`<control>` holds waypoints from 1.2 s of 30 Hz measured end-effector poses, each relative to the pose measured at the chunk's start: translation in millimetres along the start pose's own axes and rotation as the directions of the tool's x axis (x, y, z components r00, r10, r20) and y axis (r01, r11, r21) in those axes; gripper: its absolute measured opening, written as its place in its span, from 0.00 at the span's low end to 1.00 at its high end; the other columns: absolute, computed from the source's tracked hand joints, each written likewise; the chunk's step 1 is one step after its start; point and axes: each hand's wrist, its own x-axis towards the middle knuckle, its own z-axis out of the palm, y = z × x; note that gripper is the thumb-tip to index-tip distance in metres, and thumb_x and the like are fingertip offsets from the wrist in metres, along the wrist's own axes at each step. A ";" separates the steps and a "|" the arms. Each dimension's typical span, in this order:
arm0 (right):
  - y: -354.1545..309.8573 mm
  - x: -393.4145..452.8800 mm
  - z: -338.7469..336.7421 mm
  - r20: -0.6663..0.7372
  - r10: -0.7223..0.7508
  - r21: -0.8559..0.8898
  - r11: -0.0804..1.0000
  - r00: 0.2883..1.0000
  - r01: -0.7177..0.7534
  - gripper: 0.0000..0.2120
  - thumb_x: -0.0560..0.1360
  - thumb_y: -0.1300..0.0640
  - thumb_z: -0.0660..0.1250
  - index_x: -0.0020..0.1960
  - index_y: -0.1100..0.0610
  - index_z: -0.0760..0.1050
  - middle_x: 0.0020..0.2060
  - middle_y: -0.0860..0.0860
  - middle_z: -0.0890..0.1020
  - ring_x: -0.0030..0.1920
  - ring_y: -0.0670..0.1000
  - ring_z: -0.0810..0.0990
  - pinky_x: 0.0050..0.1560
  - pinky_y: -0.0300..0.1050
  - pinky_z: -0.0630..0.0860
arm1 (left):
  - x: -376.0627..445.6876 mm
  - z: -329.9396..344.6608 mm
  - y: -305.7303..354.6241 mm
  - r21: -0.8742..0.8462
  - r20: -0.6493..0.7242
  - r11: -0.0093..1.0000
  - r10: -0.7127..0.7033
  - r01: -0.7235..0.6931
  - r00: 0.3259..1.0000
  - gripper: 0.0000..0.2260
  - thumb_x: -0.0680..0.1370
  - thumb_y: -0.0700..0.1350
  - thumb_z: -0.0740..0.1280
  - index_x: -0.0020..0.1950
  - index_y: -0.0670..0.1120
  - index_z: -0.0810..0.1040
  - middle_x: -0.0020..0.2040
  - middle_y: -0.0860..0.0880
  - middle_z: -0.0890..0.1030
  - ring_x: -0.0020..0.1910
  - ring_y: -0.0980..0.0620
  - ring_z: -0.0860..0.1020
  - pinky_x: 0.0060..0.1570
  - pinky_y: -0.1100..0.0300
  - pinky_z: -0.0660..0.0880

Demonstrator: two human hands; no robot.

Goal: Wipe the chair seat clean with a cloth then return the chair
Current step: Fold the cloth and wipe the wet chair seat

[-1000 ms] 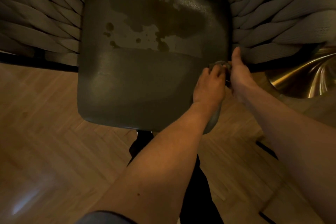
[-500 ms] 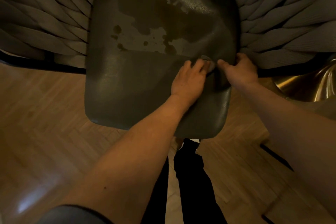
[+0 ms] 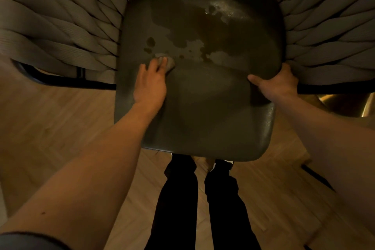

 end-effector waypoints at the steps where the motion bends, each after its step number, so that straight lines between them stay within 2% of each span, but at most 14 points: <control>1: -0.7 0.2 0.4 -0.002 0.008 0.003 1.000 1.000 -0.008 0.46 0.69 0.40 0.79 0.78 0.58 0.62 0.74 0.57 0.71 0.75 0.60 0.68 0.71 0.52 0.69 | 0.9 -1.3 -11.0 0.014 -0.003 1.000 -0.022 0.022 1.000 0.24 0.80 0.38 0.56 0.77 0.44 0.62 0.69 0.40 0.68 0.57 0.36 0.69 0.60 0.48 0.67; 4: -1.8 0.1 1.5 -0.004 0.032 0.019 0.999 0.999 -0.032 0.46 0.69 0.41 0.79 0.78 0.58 0.62 0.74 0.57 0.71 0.75 0.60 0.67 0.72 0.52 0.68 | 5.6 -4.4 -41.1 0.048 0.003 0.996 -0.075 0.075 0.997 0.25 0.78 0.37 0.57 0.76 0.44 0.63 0.69 0.39 0.67 0.59 0.35 0.69 0.63 0.47 0.66; 9: -2.5 -4.7 -2.1 -0.022 0.051 0.007 0.999 0.998 -0.051 0.45 0.69 0.42 0.79 0.77 0.57 0.63 0.73 0.57 0.72 0.75 0.61 0.68 0.71 0.53 0.68 | 15.3 -11.2 -85.3 -0.010 -0.017 0.972 -0.236 0.235 0.972 0.24 0.76 0.35 0.59 0.73 0.41 0.66 0.67 0.36 0.67 0.61 0.33 0.68 0.64 0.44 0.66; 13: -6.3 -10.6 -5.9 -0.013 0.062 0.018 0.998 0.998 -0.062 0.43 0.70 0.42 0.79 0.77 0.56 0.64 0.73 0.57 0.72 0.75 0.60 0.68 0.71 0.52 0.68 | 14.6 -13.9 -86.3 -0.122 -0.029 0.960 -0.256 0.251 0.966 0.25 0.76 0.36 0.60 0.74 0.39 0.64 0.69 0.35 0.65 0.63 0.32 0.66 0.67 0.46 0.64; 17: -4.6 -12.7 -8.5 0.015 0.073 0.035 0.997 0.997 -0.073 0.43 0.70 0.41 0.79 0.77 0.54 0.64 0.73 0.56 0.72 0.74 0.60 0.67 0.70 0.50 0.69 | 15.6 -11.6 -73.5 -0.200 0.047 0.924 -0.324 0.326 0.945 0.27 0.76 0.36 0.60 0.76 0.40 0.61 0.71 0.35 0.64 0.64 0.32 0.66 0.68 0.46 0.63; 20: -4.4 -13.5 -11.5 0.028 0.076 0.054 0.996 0.997 -0.078 0.42 0.70 0.39 0.77 0.77 0.52 0.65 0.73 0.56 0.71 0.74 0.60 0.67 0.70 0.50 0.69 | 18.7 -12.2 -74.8 -0.240 0.039 0.915 -0.324 0.323 0.945 0.25 0.77 0.40 0.57 0.74 0.40 0.66 0.70 0.34 0.66 0.63 0.32 0.68 0.65 0.47 0.66; 22: -1.9 -10.0 -14.7 0.035 0.091 0.067 0.993 0.995 -0.093 0.40 0.71 0.34 0.73 0.77 0.51 0.67 0.72 0.55 0.73 0.74 0.60 0.68 0.70 0.51 0.69 | 18.9 -12.4 -72.2 -0.272 -0.009 0.923 -0.287 0.274 0.958 0.22 0.76 0.39 0.57 0.70 0.39 0.70 0.67 0.34 0.69 0.62 0.34 0.70 0.62 0.47 0.69; 25: -1.1 -2.8 -21.3 0.044 0.118 0.124 0.985 0.992 -0.122 0.34 0.79 0.30 0.56 0.75 0.52 0.71 0.72 0.55 0.74 0.72 0.60 0.70 0.70 0.52 0.68 | 17.9 -9.6 -55.7 -0.274 -0.053 0.929 -0.273 0.249 0.961 0.20 0.76 0.36 0.59 0.68 0.40 0.71 0.65 0.36 0.70 0.62 0.35 0.71 0.60 0.46 0.70; 27: -3.5 0.4 -25.9 0.035 0.163 0.168 0.971 0.986 -0.167 0.35 0.83 0.32 0.45 0.75 0.54 0.71 0.73 0.56 0.72 0.73 0.60 0.69 0.72 0.52 0.66 | 17.7 -6.5 -42.3 -0.292 -0.080 0.924 -0.282 0.248 0.956 0.21 0.76 0.36 0.59 0.69 0.40 0.71 0.65 0.36 0.71 0.61 0.35 0.71 0.60 0.47 0.70; 29: -3.0 2.4 -29.0 0.045 0.233 0.220 0.946 0.971 -0.237 0.38 0.82 0.31 0.42 0.77 0.55 0.69 0.75 0.56 0.71 0.74 0.60 0.69 0.75 0.54 0.65 | 20.2 -0.2 -32.6 -0.310 -0.082 0.919 -0.279 0.242 0.957 0.21 0.77 0.36 0.58 0.70 0.38 0.70 0.67 0.35 0.69 0.61 0.34 0.70 0.63 0.48 0.67; 31: -1.8 2.5 -29.9 0.096 0.272 0.280 0.915 0.957 -0.289 0.44 0.77 0.24 0.43 0.77 0.53 0.70 0.74 0.54 0.72 0.73 0.59 0.71 0.74 0.56 0.67 | 21.1 3.4 -20.9 -0.352 -0.054 0.902 -0.285 0.248 0.957 0.21 0.78 0.37 0.58 0.72 0.38 0.69 0.68 0.35 0.69 0.62 0.35 0.69 0.65 0.51 0.66; 32: 0.4 3.9 -29.8 0.121 0.283 0.323 0.895 0.952 -0.307 0.50 0.70 0.18 0.43 0.76 0.51 0.71 0.73 0.53 0.74 0.71 0.59 0.73 0.73 0.57 0.69 | 21.5 4.0 -11.7 -0.376 -0.048 0.888 -0.302 0.263 0.952 0.20 0.79 0.38 0.57 0.72 0.39 0.69 0.67 0.37 0.69 0.61 0.37 0.70 0.63 0.54 0.66; 34: 18.2 21.0 -24.0 0.150 0.277 0.399 0.861 0.949 -0.314 0.67 0.50 0.09 0.43 0.74 0.49 0.73 0.70 0.51 0.77 0.67 0.58 0.77 0.70 0.59 0.72 | 20.5 3.9 11.7 -0.425 -0.033 0.862 -0.320 0.276 0.947 0.20 0.81 0.41 0.57 0.73 0.42 0.68 0.67 0.39 0.69 0.61 0.39 0.70 0.60 0.59 0.66; 36: 34.9 35.9 -18.2 0.181 0.254 0.408 0.860 0.950 -0.307 0.74 0.38 0.08 0.43 0.73 0.48 0.74 0.68 0.50 0.78 0.66 0.57 0.78 0.69 0.60 0.73 | 15.0 4.9 42.6 -0.432 -0.057 0.885 -0.222 0.176 0.973 0.21 0.80 0.38 0.57 0.74 0.43 0.67 0.70 0.39 0.68 0.64 0.39 0.69 0.65 0.56 0.64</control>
